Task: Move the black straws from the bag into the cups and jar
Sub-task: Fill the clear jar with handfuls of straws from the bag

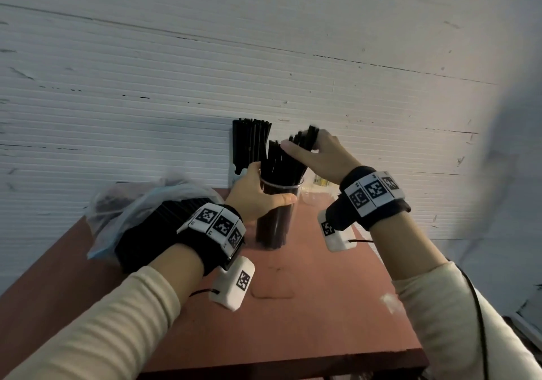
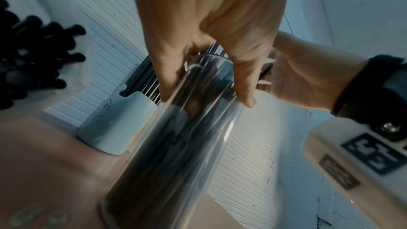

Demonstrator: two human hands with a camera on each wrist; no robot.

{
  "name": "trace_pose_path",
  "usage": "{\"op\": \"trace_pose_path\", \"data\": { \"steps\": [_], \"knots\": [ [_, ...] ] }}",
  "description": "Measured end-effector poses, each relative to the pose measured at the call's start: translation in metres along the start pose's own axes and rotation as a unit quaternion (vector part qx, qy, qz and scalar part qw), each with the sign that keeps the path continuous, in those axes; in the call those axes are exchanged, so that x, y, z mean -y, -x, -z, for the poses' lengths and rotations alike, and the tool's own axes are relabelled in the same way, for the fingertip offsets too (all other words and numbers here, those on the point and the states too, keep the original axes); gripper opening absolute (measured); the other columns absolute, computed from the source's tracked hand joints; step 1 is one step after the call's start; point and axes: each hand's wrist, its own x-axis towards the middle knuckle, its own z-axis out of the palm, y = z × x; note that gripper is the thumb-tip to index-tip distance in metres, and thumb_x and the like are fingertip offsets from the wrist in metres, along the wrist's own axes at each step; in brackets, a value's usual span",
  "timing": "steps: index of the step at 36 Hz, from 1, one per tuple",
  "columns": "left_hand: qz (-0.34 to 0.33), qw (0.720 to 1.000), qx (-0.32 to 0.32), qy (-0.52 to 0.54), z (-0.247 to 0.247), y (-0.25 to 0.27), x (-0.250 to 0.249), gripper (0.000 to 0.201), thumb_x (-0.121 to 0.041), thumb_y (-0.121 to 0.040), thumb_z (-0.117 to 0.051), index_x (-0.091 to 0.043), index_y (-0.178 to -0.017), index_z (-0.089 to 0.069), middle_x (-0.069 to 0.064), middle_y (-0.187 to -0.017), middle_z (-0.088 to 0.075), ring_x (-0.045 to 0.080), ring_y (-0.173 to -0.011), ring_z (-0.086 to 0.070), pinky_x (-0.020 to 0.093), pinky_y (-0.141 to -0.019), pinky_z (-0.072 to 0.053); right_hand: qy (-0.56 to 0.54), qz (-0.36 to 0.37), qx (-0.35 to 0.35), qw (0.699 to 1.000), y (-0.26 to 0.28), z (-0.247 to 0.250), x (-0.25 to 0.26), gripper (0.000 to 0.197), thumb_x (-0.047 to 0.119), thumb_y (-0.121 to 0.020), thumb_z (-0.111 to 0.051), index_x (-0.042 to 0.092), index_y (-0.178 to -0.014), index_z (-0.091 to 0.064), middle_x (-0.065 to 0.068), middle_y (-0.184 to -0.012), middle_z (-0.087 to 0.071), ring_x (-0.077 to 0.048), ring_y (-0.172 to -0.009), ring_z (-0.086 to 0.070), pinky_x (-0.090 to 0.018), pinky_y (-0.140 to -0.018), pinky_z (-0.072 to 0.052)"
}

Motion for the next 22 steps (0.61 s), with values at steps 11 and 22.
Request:
{"op": "trace_pose_path", "data": {
  "steps": [11, 22],
  "knots": [
    [-0.009, 1.0, -0.006, 0.01, -0.002, 0.004, 0.001, 0.08, -0.037, -0.07, -0.085, -0.019, -0.135, -0.04, -0.008, -0.122, -0.058, 0.01, -0.111, -0.055, 0.022, -0.091, -0.039, 0.064, 0.131, -0.005, 0.989, 0.019, -0.013, 0.018, 0.046, 0.039, -0.102, -0.036, 0.019, -0.142, -0.045, 0.0, -0.144, -0.049, -0.015, -0.137, -0.037, -0.03, -0.114, -0.027],
    [0.035, 0.998, 0.034, 0.049, 0.007, 0.015, -0.006, 0.113, -0.024, -0.073, -0.084, -0.017, -0.153, -0.005, -0.002, -0.151, -0.033, 0.018, -0.144, -0.028, 0.03, -0.111, -0.025, 0.06, 0.168, -0.105, 0.978, 0.029, -0.009, 0.034, 0.042, 0.034, -0.097, -0.048, 0.018, -0.136, -0.049, 0.0, -0.137, -0.05, -0.017, -0.128, -0.044, -0.027, -0.103, -0.035]
  ]
}}
